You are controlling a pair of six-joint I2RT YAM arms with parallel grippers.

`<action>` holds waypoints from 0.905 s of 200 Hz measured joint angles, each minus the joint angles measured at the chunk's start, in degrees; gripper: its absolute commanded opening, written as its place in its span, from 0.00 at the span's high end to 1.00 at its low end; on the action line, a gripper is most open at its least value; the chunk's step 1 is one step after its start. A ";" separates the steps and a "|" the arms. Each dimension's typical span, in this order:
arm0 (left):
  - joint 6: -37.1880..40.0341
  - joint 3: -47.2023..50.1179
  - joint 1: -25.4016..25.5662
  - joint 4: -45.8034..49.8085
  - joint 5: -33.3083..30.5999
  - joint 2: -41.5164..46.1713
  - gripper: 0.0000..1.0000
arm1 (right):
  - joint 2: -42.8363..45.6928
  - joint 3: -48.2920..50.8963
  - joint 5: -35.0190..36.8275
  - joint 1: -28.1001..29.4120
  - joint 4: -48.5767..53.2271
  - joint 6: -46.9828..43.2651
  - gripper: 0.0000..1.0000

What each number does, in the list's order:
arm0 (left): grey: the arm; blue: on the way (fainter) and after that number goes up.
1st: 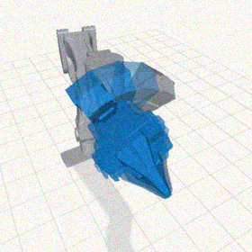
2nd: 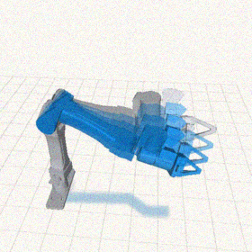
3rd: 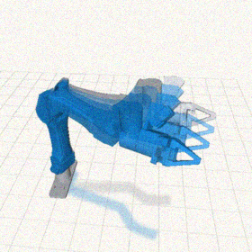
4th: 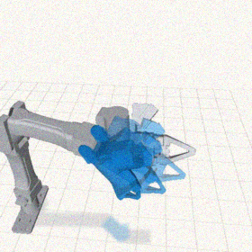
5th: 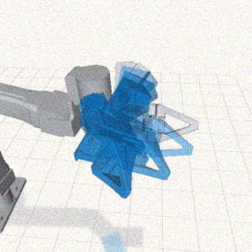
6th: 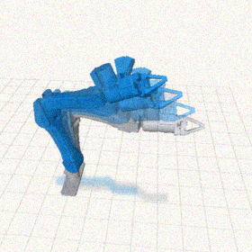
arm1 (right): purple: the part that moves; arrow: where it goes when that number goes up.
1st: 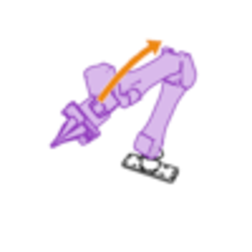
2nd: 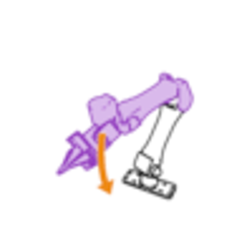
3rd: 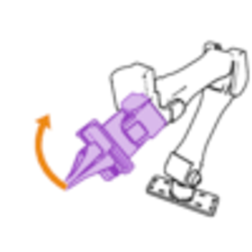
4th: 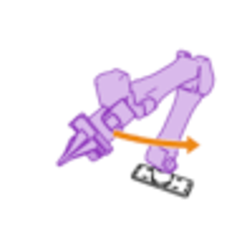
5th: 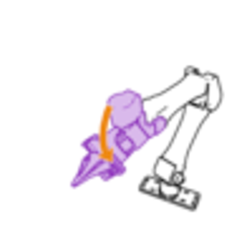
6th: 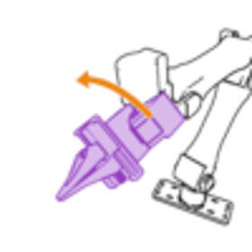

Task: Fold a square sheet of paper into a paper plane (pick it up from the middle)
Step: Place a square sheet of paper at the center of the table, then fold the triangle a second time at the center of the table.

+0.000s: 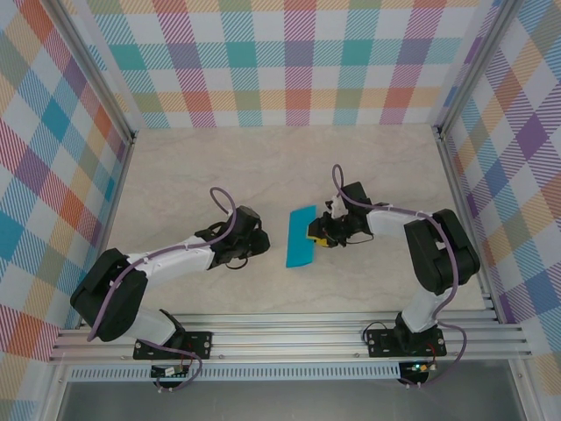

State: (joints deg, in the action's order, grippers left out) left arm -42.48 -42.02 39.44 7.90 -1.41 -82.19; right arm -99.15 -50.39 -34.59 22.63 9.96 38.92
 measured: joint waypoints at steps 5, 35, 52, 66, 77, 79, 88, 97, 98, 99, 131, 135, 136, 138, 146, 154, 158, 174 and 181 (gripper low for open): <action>0.00 0.13 -0.02 -0.02 0.00 0.07 0.73 | 0.04 -0.02 0.96 0.04 0.66 -0.59 0.61; 0.07 0.59 -0.37 0.96 -0.20 1.05 0.73 | 2.29 -1.11 9.81 0.61 9.86 -5.55 0.43; 0.09 0.66 -0.63 1.22 -0.44 1.75 0.73 | 4.55 -3.72 15.47 2.49 15.74 -9.68 0.39; 0.15 0.76 -1.03 1.20 -0.85 2.38 0.73 | 5.99 -6.47 19.67 5.38 19.17 -12.94 0.37; 0.28 1.25 -1.49 1.22 -1.09 3.21 0.73 | 6.54 -8.57 23.12 8.31 21.18 -15.41 0.34; 0.31 1.38 -1.57 1.22 -1.16 3.41 0.73 | 6.56 -8.90 23.67 8.87 21.44 -15.82 0.34; 0.33 1.99 -2.12 1.27 -1.31 4.31 0.72 | 6.64 -9.97 26.56 11.47 22.62 -17.49 0.32; 0.35 2.69 -2.69 1.33 -1.38 5.25 0.72 | 6.64 -10.45 28.92 13.66 23.56 -19.06 0.31; 0.33 2.75 -2.73 1.36 -1.40 5.33 0.72 | 6.64 -10.47 29.07 13.81 23.63 -19.17 0.31; 0.35 2.89 -2.84 1.40 -1.46 5.51 0.72 | 6.64 -10.47 29.44 14.14 23.80 -19.41 0.31; 0.83 5.79 -6.38 2.54 -1.42 9.16 0.70 | 6.54 -10.36 35.04 21.24 26.60 -23.56 0.27; 0.96 6.14 -6.99 2.60 -1.42 9.60 0.70 | 6.47 -10.36 35.63 22.05 26.75 -23.93 0.26; 0.94 6.25 -7.17 2.60 -1.33 9.73 0.70 | 6.43 -10.36 35.87 22.36 26.82 -24.17 0.26; 0.96 6.36 -7.37 2.64 -1.29 9.88 0.70 | 6.38 -10.36 36.17 22.67 26.86 -24.37 0.25; 1.18 7.02 -8.55 2.71 -1.16 10.69 0.70 | 5.99 -10.36 37.73 24.39 27.23 -25.33 0.24; 1.36 7.58 -9.53 2.73 -1.03 11.39 0.70 | 5.35 -10.36 38.95 25.88 27.50 -26.29 0.24; 1.38 7.85 -9.92 2.73 -0.94 11.65 0.70 | 4.94 -10.38 39.65 26.60 27.65 -26.77 0.24; 1.57 8.74 -11.47 2.95 -0.52 12.63 0.70 | 2.34 -10.69 41.94 28.96 28.35 -28.68 0.23; 1.60 9.01 -11.96 3.02 -0.24 12.96 0.70 | 1.05 -10.93 42.86 29.79 28.70 -29.42 0.23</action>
State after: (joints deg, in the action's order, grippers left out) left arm -40.88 -33.01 27.49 10.92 -1.65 -69.23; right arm -98.10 -61.32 8.27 52.42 38.65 9.50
